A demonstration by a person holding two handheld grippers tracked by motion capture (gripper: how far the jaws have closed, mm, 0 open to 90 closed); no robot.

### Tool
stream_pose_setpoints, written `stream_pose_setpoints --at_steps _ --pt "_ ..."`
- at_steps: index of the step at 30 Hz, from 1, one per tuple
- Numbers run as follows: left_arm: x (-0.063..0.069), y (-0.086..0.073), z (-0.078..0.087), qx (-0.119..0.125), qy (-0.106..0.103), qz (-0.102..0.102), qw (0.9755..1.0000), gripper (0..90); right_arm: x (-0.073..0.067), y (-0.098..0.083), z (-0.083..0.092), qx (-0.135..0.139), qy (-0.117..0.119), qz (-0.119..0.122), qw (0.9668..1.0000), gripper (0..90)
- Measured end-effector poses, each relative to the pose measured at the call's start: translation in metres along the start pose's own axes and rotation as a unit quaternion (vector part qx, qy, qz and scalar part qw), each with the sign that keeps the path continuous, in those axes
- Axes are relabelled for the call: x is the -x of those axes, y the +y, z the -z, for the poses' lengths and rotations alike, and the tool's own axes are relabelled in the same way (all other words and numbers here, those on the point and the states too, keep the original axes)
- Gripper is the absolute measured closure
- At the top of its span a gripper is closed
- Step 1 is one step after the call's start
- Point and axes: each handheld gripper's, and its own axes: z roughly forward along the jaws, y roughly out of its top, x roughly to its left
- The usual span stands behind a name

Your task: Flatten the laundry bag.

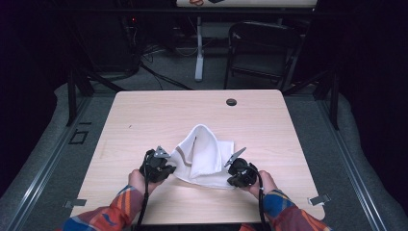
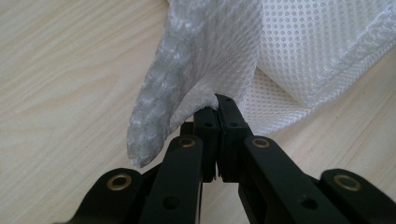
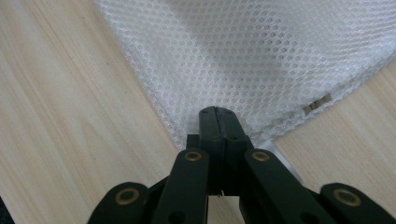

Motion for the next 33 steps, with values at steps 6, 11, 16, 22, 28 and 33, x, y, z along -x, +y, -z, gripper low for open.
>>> stream_pose_setpoints --at_steps 6,11,16,22,28,33 --pt "-0.003 -0.001 -0.002 -0.014 -0.006 0.002 0.9999 88.5 0.002 0.0 0.001 -0.006 -0.003 0.005 1.0 90.0" --pt "-0.005 -0.002 -0.004 -0.026 -0.014 0.013 0.9995 88.1 0.002 0.0 0.0 -0.001 -0.002 0.0 1.0 90.0" --pt "-0.013 -0.005 -0.005 -0.053 -0.048 0.025 0.9971 85.9 0.002 0.0 0.001 -0.001 -0.006 0.002 1.0 90.0" --pt "-0.02 -0.011 0.001 -0.077 -0.06 0.023 0.995 73.1 0.007 -0.001 0.001 0.0 0.004 0.001 1.0 90.0" --pt "-0.029 -0.018 0.014 -0.077 -0.039 0.028 0.9959 56.1 0.013 -0.004 0.003 -0.003 -0.006 -0.006 1.0 90.0" --pt "-0.035 -0.023 0.026 -0.069 -0.008 0.037 0.9969 38.8 0.018 -0.005 0.006 -0.009 -0.007 -0.008 0.9999 90.0"
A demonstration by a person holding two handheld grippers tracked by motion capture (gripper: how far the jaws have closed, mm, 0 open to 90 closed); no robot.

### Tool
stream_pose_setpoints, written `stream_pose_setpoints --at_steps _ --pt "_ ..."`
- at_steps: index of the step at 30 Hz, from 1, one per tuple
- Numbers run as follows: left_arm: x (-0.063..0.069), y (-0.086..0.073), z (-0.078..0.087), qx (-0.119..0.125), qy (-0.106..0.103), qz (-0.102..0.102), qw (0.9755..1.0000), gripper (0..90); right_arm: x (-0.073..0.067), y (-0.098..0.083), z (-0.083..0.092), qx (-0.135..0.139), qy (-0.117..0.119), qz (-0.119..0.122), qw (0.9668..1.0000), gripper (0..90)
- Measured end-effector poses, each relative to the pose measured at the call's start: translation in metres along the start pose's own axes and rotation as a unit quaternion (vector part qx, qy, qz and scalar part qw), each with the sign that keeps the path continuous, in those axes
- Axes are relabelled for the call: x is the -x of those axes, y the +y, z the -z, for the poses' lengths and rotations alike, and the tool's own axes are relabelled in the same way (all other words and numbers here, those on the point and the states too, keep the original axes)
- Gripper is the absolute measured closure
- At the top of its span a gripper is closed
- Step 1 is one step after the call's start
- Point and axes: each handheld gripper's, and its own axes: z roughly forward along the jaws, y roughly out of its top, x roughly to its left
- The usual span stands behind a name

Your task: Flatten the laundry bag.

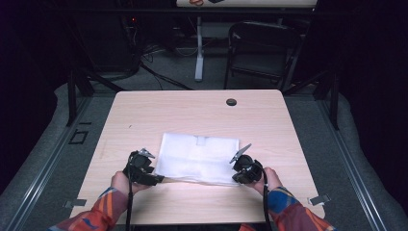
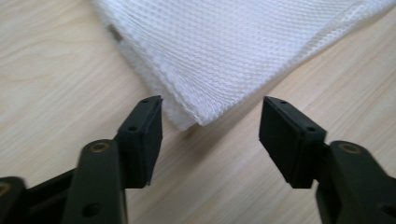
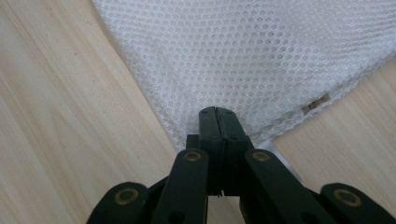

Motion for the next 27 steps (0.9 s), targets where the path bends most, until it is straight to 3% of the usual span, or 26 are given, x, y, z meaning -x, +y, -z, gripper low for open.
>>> stream_pose_setpoints --at_steps 4,7,8,12,14,15,18,25,26,27 --pt "-0.001 -0.002 0.01 0.029 0.011 0.003 0.9995 30.4 0.002 -0.001 0.001 0.003 -0.001 -0.004 1.0 87.7" --pt "0.003 -0.001 0.018 0.053 0.025 -0.009 0.9982 24.4 0.004 0.0 0.005 0.003 0.001 -0.007 1.0 80.5" --pt "0.006 0.0 0.019 0.063 0.036 -0.016 0.9972 24.0 0.005 0.0 0.007 0.009 0.002 -0.014 0.9999 76.5" --pt "0.019 0.01 0.017 0.072 0.03 -0.049 0.9957 21.6 0.01 -0.001 0.019 0.035 0.005 -0.051 0.9981 51.7" --pt "0.027 0.018 0.012 0.071 0.025 -0.068 0.9948 21.3 0.014 -0.002 0.024 0.04 0.012 -0.059 0.9974 37.6" --pt "0.029 0.021 0.01 0.069 0.019 -0.076 0.9945 21.0 0.013 -0.002 0.024 0.051 0.013 -0.074 0.9959 33.8" --pt "0.041 0.031 -0.001 0.064 0.007 -0.101 0.9928 20.7 0.013 -0.001 0.025 0.037 0.013 -0.068 0.9969 21.4" --pt "0.06 0.049 -0.029 0.029 -0.015 -0.147 0.9886 22.7 0.012 0.0 0.026 0.045 0.018 -0.066 0.9966 15.5" --pt "0.062 0.051 -0.034 0.027 -0.012 -0.154 0.9877 23.7 0.012 0.0 0.026 0.044 0.017 -0.066 0.9967 15.8" --pt "0.064 0.054 -0.037 0.021 -0.023 -0.163 0.9861 26.1 0.012 0.0 0.026 0.043 0.018 -0.067 0.9967 16.1"
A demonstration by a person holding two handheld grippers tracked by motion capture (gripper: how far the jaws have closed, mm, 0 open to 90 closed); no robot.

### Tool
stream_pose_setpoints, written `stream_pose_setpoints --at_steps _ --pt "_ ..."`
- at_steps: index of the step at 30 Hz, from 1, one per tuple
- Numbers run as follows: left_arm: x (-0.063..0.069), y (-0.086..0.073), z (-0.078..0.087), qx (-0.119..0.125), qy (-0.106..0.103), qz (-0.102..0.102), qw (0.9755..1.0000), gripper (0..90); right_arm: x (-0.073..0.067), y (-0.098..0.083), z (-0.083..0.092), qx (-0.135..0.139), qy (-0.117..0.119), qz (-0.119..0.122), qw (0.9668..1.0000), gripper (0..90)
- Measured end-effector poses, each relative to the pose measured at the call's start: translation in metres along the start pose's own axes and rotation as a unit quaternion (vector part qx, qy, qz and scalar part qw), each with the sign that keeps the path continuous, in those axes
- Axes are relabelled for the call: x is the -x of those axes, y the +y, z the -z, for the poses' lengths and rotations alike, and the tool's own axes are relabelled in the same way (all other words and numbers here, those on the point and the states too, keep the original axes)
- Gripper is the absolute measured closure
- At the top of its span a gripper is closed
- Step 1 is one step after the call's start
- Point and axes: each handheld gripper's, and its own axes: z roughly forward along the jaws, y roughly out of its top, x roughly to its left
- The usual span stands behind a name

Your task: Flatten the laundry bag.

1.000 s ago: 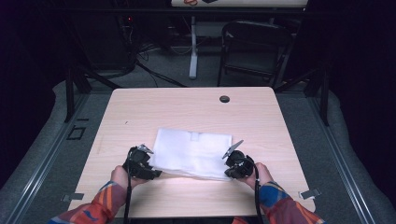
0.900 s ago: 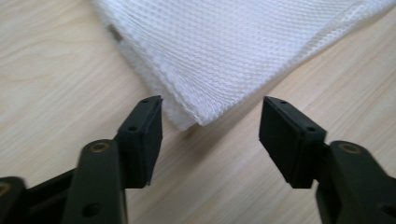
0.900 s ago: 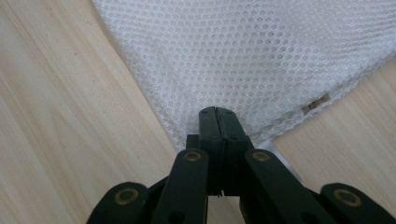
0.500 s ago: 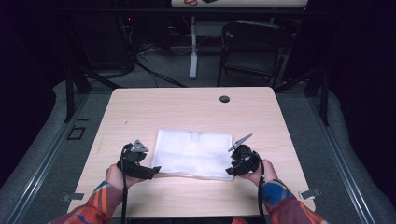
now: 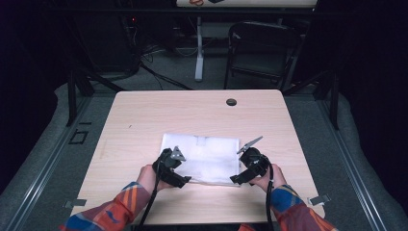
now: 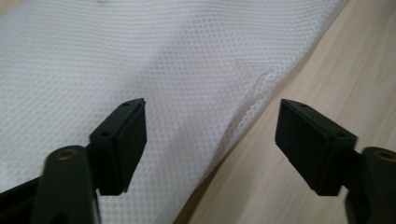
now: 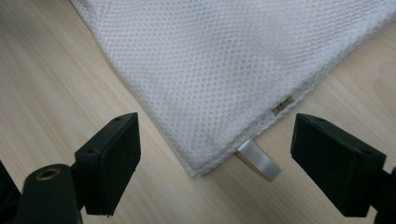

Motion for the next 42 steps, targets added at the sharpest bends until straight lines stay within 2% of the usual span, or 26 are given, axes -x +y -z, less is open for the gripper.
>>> stream_pose_setpoints --at_steps 2,5,6,8,13,14,17,26,27,28,29,32,35,38,42 --pt "0.003 0.006 -0.008 -0.005 -0.011 -0.02 0.9997 39.2 0.0 0.0 -0.001 -0.001 0.004 0.002 1.0 16.9" --pt "0.007 0.012 -0.016 -0.012 -0.018 -0.045 0.9987 46.2 0.001 0.0 -0.001 -0.011 0.008 0.007 0.9999 19.1" --pt "0.008 0.015 -0.021 -0.022 -0.019 -0.054 0.9981 47.3 0.0 0.0 -0.002 -0.01 0.009 0.006 0.9999 19.7" --pt "0.009 0.017 -0.026 -0.035 -0.03 -0.065 0.9968 51.4 -0.002 0.0 -0.003 -0.008 0.009 0.003 0.9999 21.0" --pt "0.015 0.018 -0.038 -0.06 -0.031 -0.088 0.9938 61.2 -0.002 -0.001 -0.003 -0.002 0.013 -0.002 0.9999 22.4" --pt "0.016 0.018 -0.038 -0.057 -0.032 -0.089 0.9938 63.1 -0.001 0.0 -0.002 -0.009 0.015 0.005 0.9998 22.9" --pt "0.018 0.018 -0.038 -0.055 -0.037 -0.092 0.9936 68.3 -0.002 0.0 -0.003 -0.008 0.015 0.004 0.9999 23.6" --pt "0.015 0.016 -0.038 -0.044 -0.047 -0.074 0.9951 76.3 -0.002 0.0 -0.004 -0.011 0.021 0.003 0.9997 24.8" --pt "0.014 0.016 -0.037 -0.043 -0.047 -0.074 0.9952 76.4 -0.004 0.0 -0.005 -0.003 0.029 -0.009 0.9995 24.8" --pt "0.014 0.016 -0.037 -0.04 -0.05 -0.073 0.9952 77.3 -0.004 -0.001 -0.006 -0.005 0.027 -0.007 0.9996 24.8" --pt "0.014 0.016 -0.037 -0.04 -0.051 -0.071 0.9954 77.6 -0.003 0.0 -0.005 -0.012 0.026 -0.001 0.9996 24.8" --pt "0.014 0.016 -0.037 -0.041 -0.052 -0.072 0.9952 77.5 -0.003 0.0 -0.005 -0.013 0.026 0.0 0.9996 25.0" --pt "0.014 0.016 -0.037 -0.043 -0.056 -0.073 0.9948 72.5 -0.003 0.0 -0.005 -0.013 0.027 0.0 0.9996 25.0" --pt "0.014 0.017 -0.037 -0.043 -0.056 -0.076 0.9946 71.4 -0.003 0.0 -0.005 -0.013 0.027 0.0 0.9996 25.0" --pt "0.016 0.017 -0.036 -0.03 -0.058 -0.074 0.9951 71.8 -0.002 0.0 -0.005 -0.017 0.024 0.007 0.9995 25.0"
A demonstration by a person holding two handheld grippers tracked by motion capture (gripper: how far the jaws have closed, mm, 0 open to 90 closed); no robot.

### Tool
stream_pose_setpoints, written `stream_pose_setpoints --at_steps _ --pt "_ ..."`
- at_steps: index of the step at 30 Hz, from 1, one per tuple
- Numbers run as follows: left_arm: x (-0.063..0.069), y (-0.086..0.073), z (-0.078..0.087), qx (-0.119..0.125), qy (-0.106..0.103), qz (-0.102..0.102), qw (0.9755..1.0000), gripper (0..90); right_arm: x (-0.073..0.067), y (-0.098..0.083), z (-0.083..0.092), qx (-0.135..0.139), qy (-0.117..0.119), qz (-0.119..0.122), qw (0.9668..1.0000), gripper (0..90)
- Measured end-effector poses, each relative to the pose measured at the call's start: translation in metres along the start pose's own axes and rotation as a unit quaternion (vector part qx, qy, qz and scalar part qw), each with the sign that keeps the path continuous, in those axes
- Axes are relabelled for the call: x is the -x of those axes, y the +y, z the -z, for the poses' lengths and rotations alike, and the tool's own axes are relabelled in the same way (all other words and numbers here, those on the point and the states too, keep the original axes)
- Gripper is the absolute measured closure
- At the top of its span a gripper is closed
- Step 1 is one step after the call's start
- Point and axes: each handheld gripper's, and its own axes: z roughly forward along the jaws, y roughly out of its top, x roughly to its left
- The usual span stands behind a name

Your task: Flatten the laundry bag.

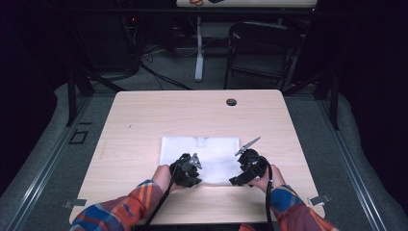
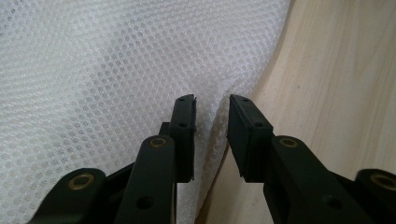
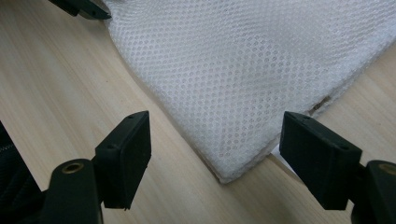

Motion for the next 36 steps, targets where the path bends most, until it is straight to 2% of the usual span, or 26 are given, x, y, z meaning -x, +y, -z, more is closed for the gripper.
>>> stream_pose_setpoints --at_steps 3,8,10,11,15,23,29,31,36 --pt "0.0 0.002 0.002 0.004 0.001 -0.002 1.0 70.7 0.0 0.0 0.0 0.0 0.0 -0.001 1.0 25.0" --pt "0.0 0.002 -0.002 -0.01 0.0 -0.003 0.9999 70.2 0.0 0.0 -0.002 -0.001 0.0 0.0 1.0 25.0" --pt "-0.001 0.003 -0.004 -0.013 0.002 -0.007 0.9999 73.1 -0.001 0.0 -0.003 0.005 0.002 -0.006 1.0 25.0" --pt "0.0 0.004 -0.005 -0.015 0.006 -0.007 0.9998 75.7 0.0 0.001 -0.002 -0.006 0.003 0.003 1.0 25.1" --pt "0.0 0.006 -0.006 -0.016 0.008 -0.011 0.9998 83.9 -0.001 0.001 -0.003 -0.004 0.003 0.002 1.0 25.4" --pt "-0.002 0.004 -0.003 -0.002 0.011 -0.008 0.9999 87.6 -0.003 0.0 -0.001 0.0 0.001 0.005 1.0 28.6" --pt "-0.002 0.005 0.001 0.009 0.017 -0.009 0.9998 87.7 -0.011 0.0 0.003 0.016 0.004 0.014 0.9998 45.1" --pt "-0.001 0.005 0.003 0.014 0.021 -0.009 0.9996 87.7 -0.013 0.0 0.005 0.016 0.002 0.024 0.9996 51.3" --pt "-0.001 0.006 0.007 0.026 0.032 -0.006 0.9991 88.0 -0.022 0.001 0.007 0.032 -0.005 0.044 0.9985 72.2"
